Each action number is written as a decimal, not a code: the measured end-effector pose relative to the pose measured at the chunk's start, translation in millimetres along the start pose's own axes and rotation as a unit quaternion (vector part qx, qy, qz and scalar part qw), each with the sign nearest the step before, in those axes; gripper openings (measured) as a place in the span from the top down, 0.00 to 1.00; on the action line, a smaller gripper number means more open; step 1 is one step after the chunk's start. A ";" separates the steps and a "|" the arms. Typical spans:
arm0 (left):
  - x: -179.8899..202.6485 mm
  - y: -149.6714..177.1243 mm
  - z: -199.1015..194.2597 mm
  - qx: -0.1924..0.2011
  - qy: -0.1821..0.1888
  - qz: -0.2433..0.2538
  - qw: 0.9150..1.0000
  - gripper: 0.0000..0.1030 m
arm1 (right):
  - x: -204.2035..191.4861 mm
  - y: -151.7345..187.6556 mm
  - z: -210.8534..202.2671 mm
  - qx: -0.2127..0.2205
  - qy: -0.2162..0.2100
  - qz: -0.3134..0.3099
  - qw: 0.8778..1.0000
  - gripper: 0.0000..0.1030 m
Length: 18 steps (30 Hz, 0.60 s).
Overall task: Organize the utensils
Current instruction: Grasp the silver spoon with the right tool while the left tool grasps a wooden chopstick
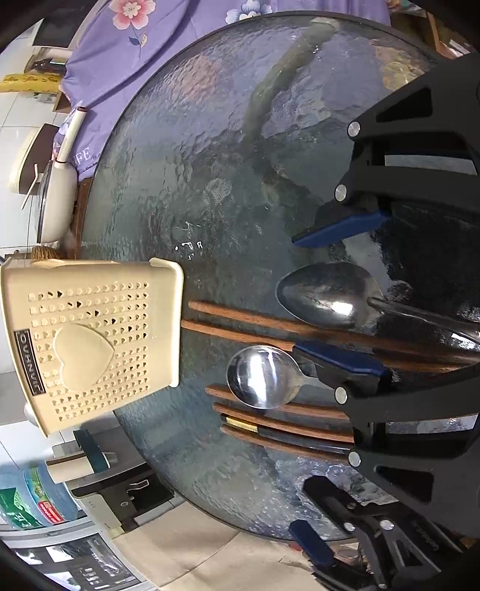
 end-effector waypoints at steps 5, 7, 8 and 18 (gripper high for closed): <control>9.4 -2.6 2.5 -0.006 0.013 0.012 1.000 0.32 | -0.4 2.1 -1.2 0.004 -0.008 -0.005 1.000 0.63; 15.8 -1.6 5.1 -0.012 0.013 0.024 1.000 0.37 | 0.5 2.2 -1.8 0.003 -0.015 -0.008 1.000 0.63; 17.4 -0.1 6.4 -0.016 0.012 0.028 0.999 0.39 | 1.2 2.0 -2.2 0.003 -0.021 -0.007 1.000 0.63; 18.6 6.7 16.7 -0.042 0.016 0.032 0.998 0.50 | 12.7 -5.9 -13.0 0.014 -0.074 -0.013 0.997 0.63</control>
Point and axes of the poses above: each gripper's, at about its wrist camera, not at the fingertips, and z roughly the way its jaws point, x to its right, y to its underside, the point moved 7 cm from there along z, roughly the way its jaws point, and after that the axes turned 7 degrees about -y, right-handed, at the moved point
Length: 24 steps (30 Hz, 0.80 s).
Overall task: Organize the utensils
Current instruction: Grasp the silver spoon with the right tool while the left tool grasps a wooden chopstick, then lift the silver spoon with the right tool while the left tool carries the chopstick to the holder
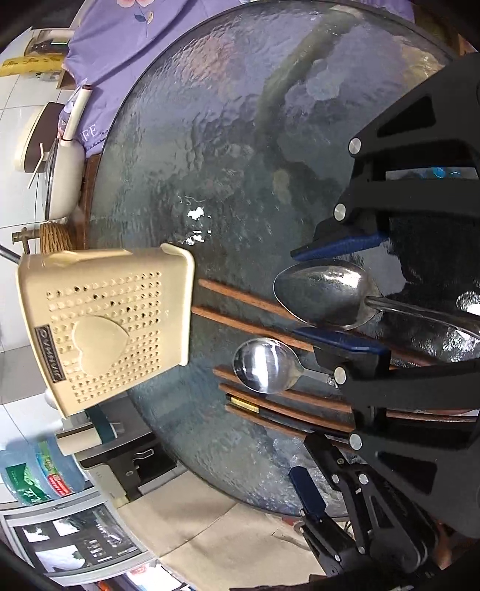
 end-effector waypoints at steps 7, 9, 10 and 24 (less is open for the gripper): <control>7.1 -12.9 11.2 -0.009 -0.009 0.019 1.000 0.62 | -3.4 -3.4 -10.1 0.008 -0.004 -0.007 1.000 0.63; 7.6 -18.7 15.7 -0.012 -0.007 0.023 1.000 0.65 | -5.4 -4.4 -13.3 0.011 -0.013 -0.010 1.000 0.63; 7.3 -22.6 18.6 -0.016 -0.006 0.022 1.000 0.66 | -5.9 -4.6 -14.3 0.012 -0.018 -0.011 1.000 0.63; 0.2 -51.2 41.9 -0.038 0.027 -0.024 0.999 0.93 | -14.4 -19.9 -32.2 0.036 -0.033 -0.033 0.998 0.63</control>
Point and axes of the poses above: each gripper's, at about its wrist camera, not at the fingertips, and z roughly the way its jaws point, x to its right, y to its underside, the point moved 7 cm from there along z, roughly the way its jaws point, and after that the axes turned 7 degrees about -y, right-handed, at the moved point
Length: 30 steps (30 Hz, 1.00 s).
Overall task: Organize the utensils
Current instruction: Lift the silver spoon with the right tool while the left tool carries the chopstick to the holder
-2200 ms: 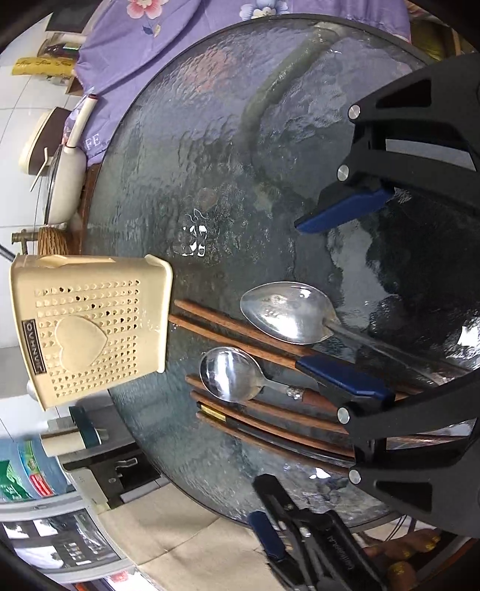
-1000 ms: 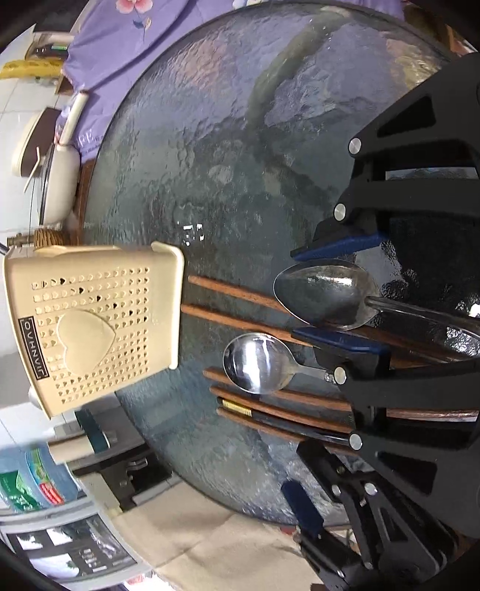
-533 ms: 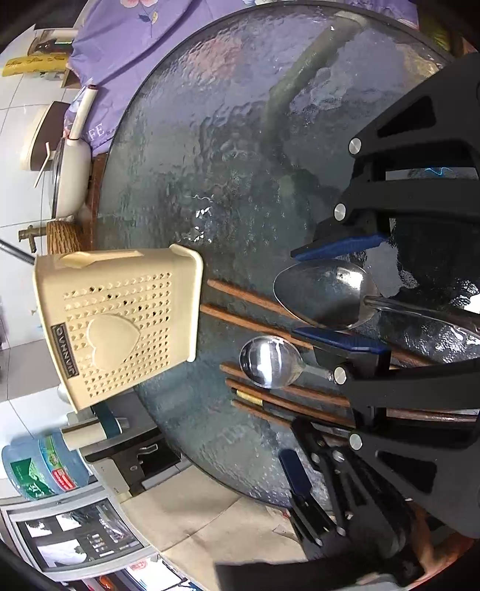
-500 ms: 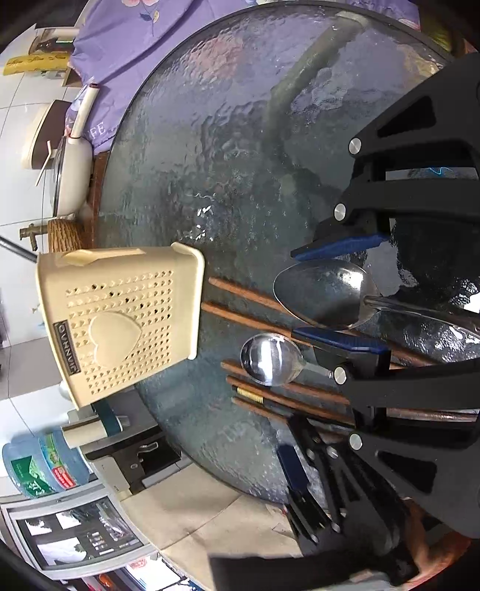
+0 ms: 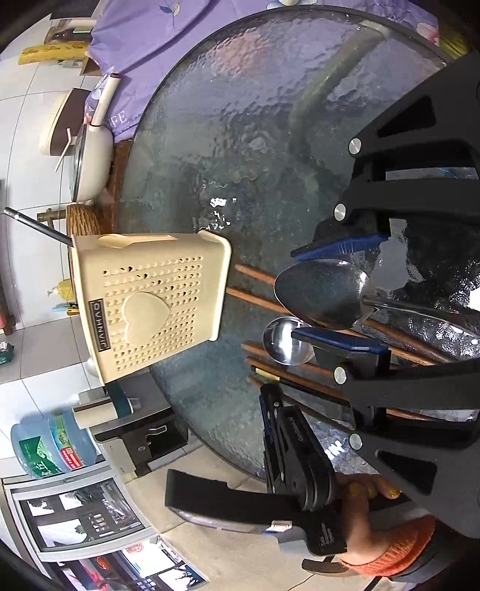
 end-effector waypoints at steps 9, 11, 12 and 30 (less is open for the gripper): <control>-1.9 -11.8 -11.1 0.020 0.012 -0.017 1.000 0.93 | 1.8 0.5 -2.7 0.001 0.002 -0.003 1.000 0.64; -1.8 -16.3 -21.5 0.033 0.018 -0.021 0.999 0.93 | 1.2 -1.4 -4.5 0.006 -0.001 -0.005 1.000 0.64; -1.7 -18.8 -27.5 0.042 0.021 -0.023 0.999 0.93 | 0.4 -2.2 -5.3 0.008 -0.002 -0.007 1.000 0.64; 4.8 -52.8 -149.7 0.196 0.063 -0.008 0.978 0.93 | -20.6 -44.4 -51.1 0.056 -0.053 -0.044 0.996 0.64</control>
Point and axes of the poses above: each gripper's, at about its wrist camera, not at the fingertips, and z roughly the way its jaws point, x to its right, y to its underside, the point moved 7 cm from there along z, roughly the way its jaws point, and after that the axes turned 7 degrees about -y, right-handed, at the moved point
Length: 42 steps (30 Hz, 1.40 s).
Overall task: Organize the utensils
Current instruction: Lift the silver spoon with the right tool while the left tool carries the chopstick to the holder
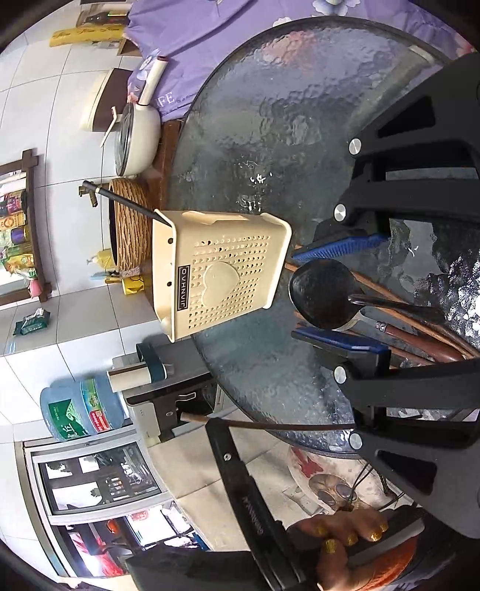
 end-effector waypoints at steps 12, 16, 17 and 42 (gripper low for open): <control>-7.9 -18.1 -28.4 0.036 0.017 -0.014 0.999 0.93 | -9.7 -18.7 -11.4 0.014 -0.012 -0.014 1.000 0.64; -7.8 -27.3 -35.2 0.047 0.023 -0.016 0.998 0.93 | -14.1 -29.2 -14.9 0.022 -0.012 -0.025 0.999 0.64; -7.0 -30.8 -37.0 0.051 0.024 -0.014 0.998 0.93 | -15.7 -32.4 -15.6 0.023 -0.014 -0.028 0.999 0.64; 26.8 -216.4 -5.8 0.179 0.000 -0.033 0.983 0.93 | 5.4 -225.4 -6.8 0.177 0.113 -0.095 0.973 0.64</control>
Point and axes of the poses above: each gripper's, at about its wrist camera, not at the fingertips, and z roughly the way its jaws point, x to its right, y to its underside, the point moved 7 cm from there along z, roughly the way its jaws point, and after that the axes turned 7 degrees about -y, right-handed, at the moved point
